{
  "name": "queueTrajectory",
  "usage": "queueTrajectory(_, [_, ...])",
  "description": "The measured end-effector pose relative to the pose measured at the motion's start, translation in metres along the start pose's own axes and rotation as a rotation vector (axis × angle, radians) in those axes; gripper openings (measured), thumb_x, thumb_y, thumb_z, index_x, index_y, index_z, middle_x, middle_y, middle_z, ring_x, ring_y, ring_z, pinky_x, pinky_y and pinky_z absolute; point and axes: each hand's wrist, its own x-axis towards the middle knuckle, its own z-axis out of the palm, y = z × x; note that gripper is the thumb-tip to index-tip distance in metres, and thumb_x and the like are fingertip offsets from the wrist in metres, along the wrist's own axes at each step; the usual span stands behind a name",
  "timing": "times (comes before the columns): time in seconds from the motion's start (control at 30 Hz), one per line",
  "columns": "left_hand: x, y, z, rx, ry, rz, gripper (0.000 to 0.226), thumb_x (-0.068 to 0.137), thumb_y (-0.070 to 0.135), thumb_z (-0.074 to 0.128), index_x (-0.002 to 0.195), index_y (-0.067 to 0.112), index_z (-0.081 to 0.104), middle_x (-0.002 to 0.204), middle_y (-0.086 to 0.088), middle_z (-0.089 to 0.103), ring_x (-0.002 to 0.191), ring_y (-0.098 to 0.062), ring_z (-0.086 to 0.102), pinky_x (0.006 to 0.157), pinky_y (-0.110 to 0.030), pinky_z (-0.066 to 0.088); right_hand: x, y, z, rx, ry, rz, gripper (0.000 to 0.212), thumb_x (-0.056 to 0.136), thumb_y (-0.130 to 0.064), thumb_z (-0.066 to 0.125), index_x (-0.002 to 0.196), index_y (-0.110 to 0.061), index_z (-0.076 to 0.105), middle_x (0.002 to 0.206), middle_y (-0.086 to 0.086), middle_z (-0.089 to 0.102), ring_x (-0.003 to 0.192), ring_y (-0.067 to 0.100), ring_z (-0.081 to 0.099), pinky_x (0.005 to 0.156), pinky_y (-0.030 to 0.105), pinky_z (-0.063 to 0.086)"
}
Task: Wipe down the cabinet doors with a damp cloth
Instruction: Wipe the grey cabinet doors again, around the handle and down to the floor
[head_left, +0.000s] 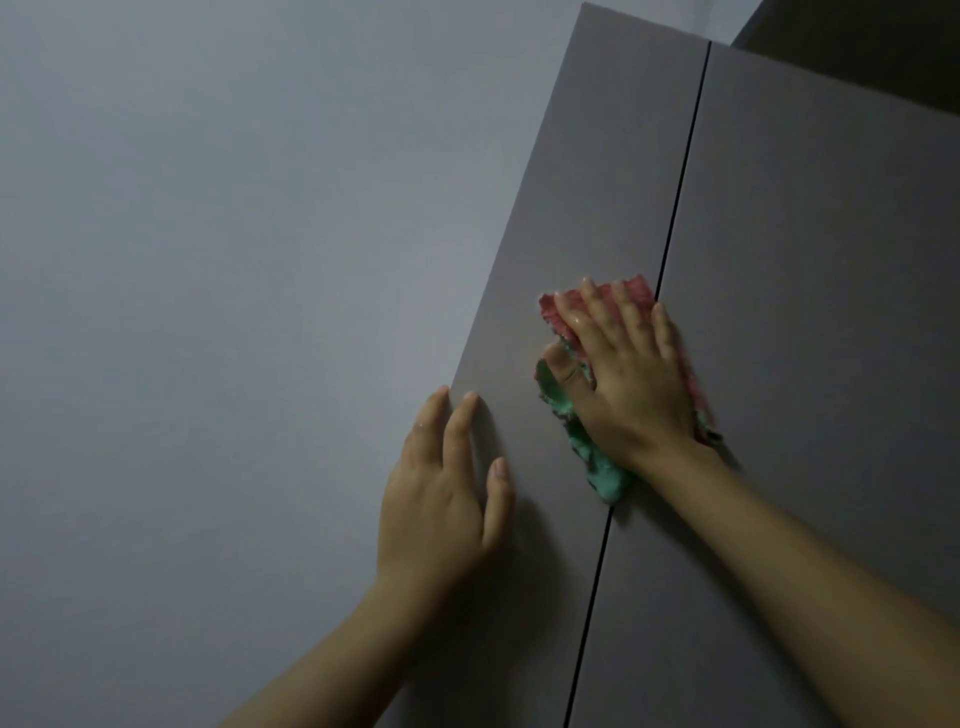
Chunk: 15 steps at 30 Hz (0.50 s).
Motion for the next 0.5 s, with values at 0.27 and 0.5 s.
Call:
queueTrajectory(0.27, [0.001,0.001,0.000,-0.019,0.001,-0.002,0.060,0.091,0.042,0.035,0.139,0.007,0.043,0.141,-0.021,0.044,0.115,-0.037,0.058,0.085,-0.043,0.052,-0.005,-0.013,0.009,-0.080,0.043,-0.039,0.074,0.090,-0.065,0.020,0.151,-0.022,0.024,0.159,0.001,0.016,0.147,0.026,0.010,0.119,0.046,-0.001])
queueTrajectory(0.5, [-0.002,0.000,-0.001,-0.100,0.043,-0.028,0.062,0.089,0.040,0.036,0.139,0.004,0.042,0.137,-0.018,0.049,0.114,-0.034,0.058,0.087,-0.042,0.051,0.001,0.000,0.007,-0.112,0.010,-0.132,0.070,0.091,-0.065,0.015,0.151,-0.029,0.012,0.159,-0.005,0.014,0.147,0.021,0.010,0.119,0.038,0.000])
